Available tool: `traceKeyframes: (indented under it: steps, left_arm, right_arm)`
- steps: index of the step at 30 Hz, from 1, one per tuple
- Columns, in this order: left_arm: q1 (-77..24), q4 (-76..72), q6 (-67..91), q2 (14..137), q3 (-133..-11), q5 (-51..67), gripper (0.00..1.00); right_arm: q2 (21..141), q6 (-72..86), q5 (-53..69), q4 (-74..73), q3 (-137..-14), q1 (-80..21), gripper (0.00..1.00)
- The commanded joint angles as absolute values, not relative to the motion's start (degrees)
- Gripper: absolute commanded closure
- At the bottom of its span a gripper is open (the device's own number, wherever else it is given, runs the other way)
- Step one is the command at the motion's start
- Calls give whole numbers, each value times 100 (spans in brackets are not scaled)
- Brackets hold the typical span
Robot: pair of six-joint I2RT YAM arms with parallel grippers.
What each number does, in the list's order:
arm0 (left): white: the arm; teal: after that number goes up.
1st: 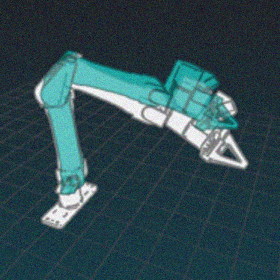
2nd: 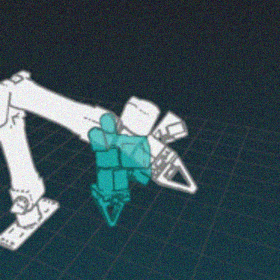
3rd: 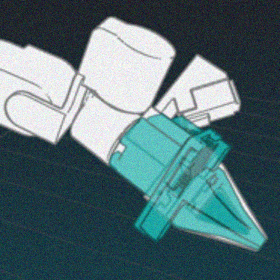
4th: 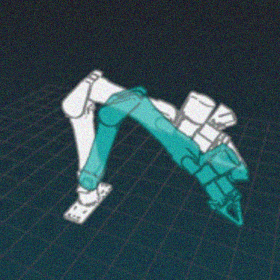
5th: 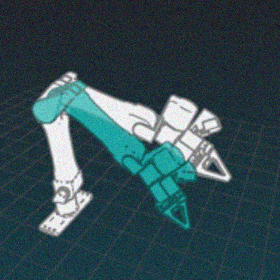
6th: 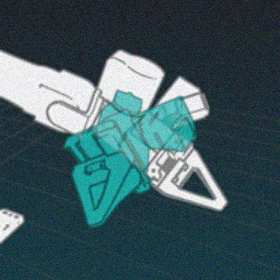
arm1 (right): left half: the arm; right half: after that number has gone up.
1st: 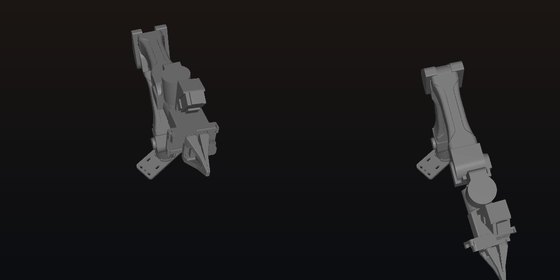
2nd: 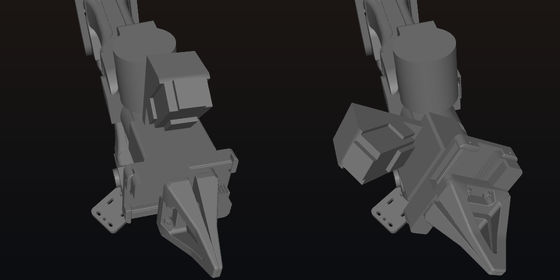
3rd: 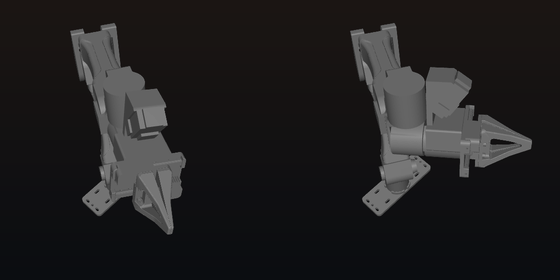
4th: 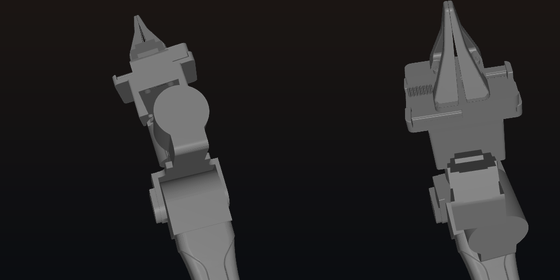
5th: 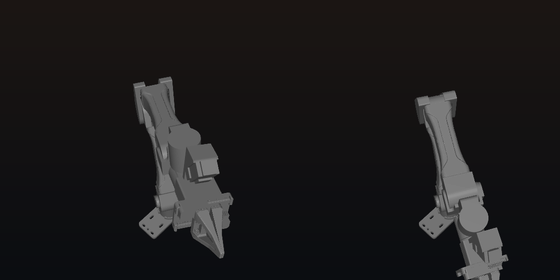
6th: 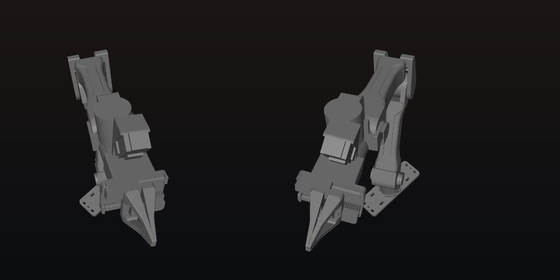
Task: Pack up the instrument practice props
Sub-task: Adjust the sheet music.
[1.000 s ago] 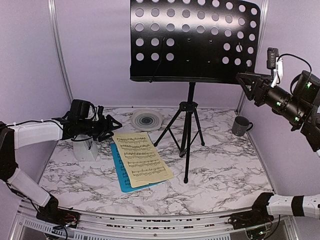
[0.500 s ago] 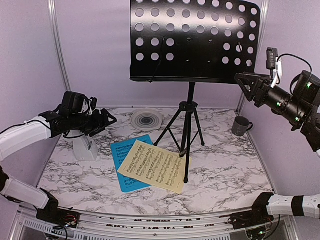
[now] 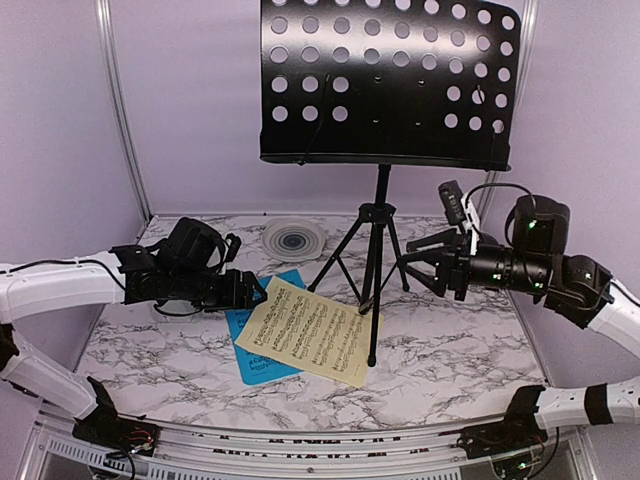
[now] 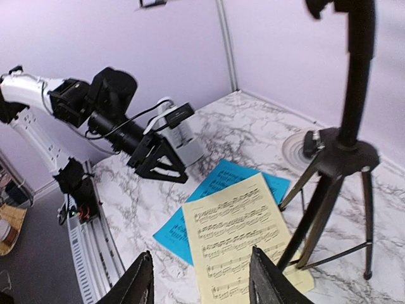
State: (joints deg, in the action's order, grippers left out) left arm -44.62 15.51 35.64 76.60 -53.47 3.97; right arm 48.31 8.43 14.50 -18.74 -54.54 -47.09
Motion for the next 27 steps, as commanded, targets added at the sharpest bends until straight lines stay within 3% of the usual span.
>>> traceKeyframes:
  steps: [1,5,16,23,27]
  left_arm:
    - [-4440,1813,3295,8197,-5372,-163,23]
    - [-4272,1822,3002,8664,-5604,-228,23]
    - [-3304,1158,2239,9938,-6135,1363,25]
    - [-3046,937,2317,10596,-6468,1899,36]
    - [-3015,858,2340,10802,-6573,2092,47]
  right_arm:
    - [5065,950,1795,-1293,-5208,-5096,52]
    - [5448,992,1743,-896,-4929,-5407,52]
    - [6556,1140,1701,-125,-4579,-5965,53]
    - [6653,1125,1698,-78,-4631,-5972,53]
    - [6653,1119,1661,-114,-4645,-5968,53]
